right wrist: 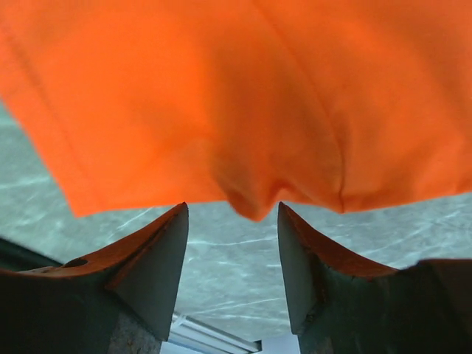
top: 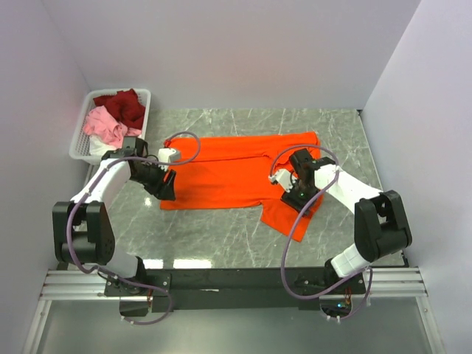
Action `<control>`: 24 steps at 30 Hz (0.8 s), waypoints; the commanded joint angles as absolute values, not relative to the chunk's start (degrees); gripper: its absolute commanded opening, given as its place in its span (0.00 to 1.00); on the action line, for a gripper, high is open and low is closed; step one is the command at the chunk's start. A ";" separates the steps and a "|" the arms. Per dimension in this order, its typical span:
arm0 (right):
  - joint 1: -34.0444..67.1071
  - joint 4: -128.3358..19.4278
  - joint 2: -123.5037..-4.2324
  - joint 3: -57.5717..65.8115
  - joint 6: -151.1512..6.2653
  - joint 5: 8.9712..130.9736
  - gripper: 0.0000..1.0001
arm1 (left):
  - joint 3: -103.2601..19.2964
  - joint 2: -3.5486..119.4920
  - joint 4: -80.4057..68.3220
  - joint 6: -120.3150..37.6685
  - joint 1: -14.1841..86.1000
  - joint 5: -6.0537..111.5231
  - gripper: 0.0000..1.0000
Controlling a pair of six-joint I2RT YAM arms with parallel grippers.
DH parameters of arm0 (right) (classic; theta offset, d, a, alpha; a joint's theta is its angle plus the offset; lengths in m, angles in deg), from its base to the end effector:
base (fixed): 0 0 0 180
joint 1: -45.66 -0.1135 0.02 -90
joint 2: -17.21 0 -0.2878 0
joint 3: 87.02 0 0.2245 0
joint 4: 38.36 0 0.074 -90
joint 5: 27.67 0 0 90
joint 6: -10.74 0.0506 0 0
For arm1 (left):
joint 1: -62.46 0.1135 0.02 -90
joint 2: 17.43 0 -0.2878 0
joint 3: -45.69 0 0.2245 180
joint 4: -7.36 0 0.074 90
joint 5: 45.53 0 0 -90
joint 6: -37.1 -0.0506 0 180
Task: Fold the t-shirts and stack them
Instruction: Fold the tshirt
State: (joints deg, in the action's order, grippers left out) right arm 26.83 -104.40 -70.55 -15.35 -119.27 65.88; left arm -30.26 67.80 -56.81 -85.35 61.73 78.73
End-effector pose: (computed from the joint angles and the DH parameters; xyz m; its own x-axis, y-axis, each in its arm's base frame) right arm 0.2276 0.0809 0.2155 -0.5058 -0.8505 -0.1443 -0.8557 0.5159 -0.0411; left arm 0.2502 -0.0317 0.2531 -0.7171 0.4526 -0.5299 0.6585 0.6891 -0.3025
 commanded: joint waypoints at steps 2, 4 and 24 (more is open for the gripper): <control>26.59 -99.21 -70.94 -17.28 -117.40 61.20 0.56 | -31.86 67.29 -56.04 -88.49 62.19 78.05 0.58; 26.50 -98.77 -70.68 -18.07 -117.58 60.84 0.55 | -32.13 68.08 -56.48 -89.37 62.19 77.35 0.57; 26.76 -97.54 -73.75 -19.93 -116.00 59.78 0.00 | -33.61 75.46 -58.41 -109.93 62.28 70.05 0.44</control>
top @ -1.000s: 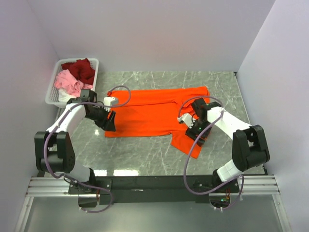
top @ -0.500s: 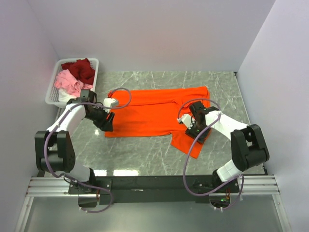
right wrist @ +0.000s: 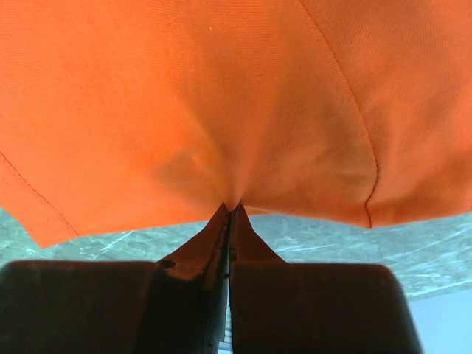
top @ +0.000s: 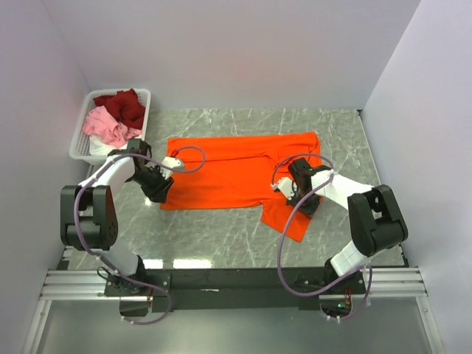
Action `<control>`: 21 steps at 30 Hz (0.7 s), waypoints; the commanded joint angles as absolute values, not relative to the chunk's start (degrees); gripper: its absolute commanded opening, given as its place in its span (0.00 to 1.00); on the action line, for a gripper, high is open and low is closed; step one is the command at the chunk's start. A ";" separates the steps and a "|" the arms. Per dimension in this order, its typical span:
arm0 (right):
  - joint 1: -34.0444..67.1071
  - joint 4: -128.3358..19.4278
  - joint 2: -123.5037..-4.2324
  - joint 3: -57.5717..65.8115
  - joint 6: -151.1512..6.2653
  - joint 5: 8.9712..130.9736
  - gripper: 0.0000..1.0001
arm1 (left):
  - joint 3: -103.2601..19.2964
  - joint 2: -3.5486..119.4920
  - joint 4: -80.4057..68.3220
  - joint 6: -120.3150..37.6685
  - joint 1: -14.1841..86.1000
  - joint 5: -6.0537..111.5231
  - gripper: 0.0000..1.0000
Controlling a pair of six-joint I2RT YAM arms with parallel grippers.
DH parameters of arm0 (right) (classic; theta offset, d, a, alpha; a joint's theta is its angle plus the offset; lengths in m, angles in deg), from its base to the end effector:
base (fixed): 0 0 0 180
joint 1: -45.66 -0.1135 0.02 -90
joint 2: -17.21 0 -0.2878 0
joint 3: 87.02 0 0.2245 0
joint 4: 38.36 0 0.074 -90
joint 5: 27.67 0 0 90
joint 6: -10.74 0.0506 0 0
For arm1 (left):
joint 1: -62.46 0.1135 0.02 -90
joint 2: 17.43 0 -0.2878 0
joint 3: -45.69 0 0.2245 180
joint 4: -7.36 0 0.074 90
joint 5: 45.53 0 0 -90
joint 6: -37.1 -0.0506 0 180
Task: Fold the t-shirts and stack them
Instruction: Fold the tshirt
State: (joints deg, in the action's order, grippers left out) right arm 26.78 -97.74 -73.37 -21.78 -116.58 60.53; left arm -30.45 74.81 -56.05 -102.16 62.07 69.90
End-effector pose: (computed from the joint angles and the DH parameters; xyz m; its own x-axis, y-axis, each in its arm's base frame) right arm 0.2250 0.0753 0.1812 -0.5549 -0.8302 -0.0542 -0.8262 0.5575 -0.0807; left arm 0.2686 -0.0236 0.2211 -0.5778 0.6882 -0.4387 0.8000 0.5840 -0.1376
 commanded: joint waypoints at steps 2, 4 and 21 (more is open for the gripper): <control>27.11 -98.06 -73.40 -18.96 -115.56 59.96 0.00 | -33.71 75.73 -61.58 -113.26 62.28 70.75 0.44; 27.29 -99.03 -73.40 -18.08 -115.03 60.57 0.00 | -32.92 75.12 -62.72 -115.38 62.28 71.02 0.44; 28.52 -101.58 -72.52 -15.79 -114.41 61.80 0.00 | -24.05 73.62 -57.63 -120.32 59.47 69.88 0.43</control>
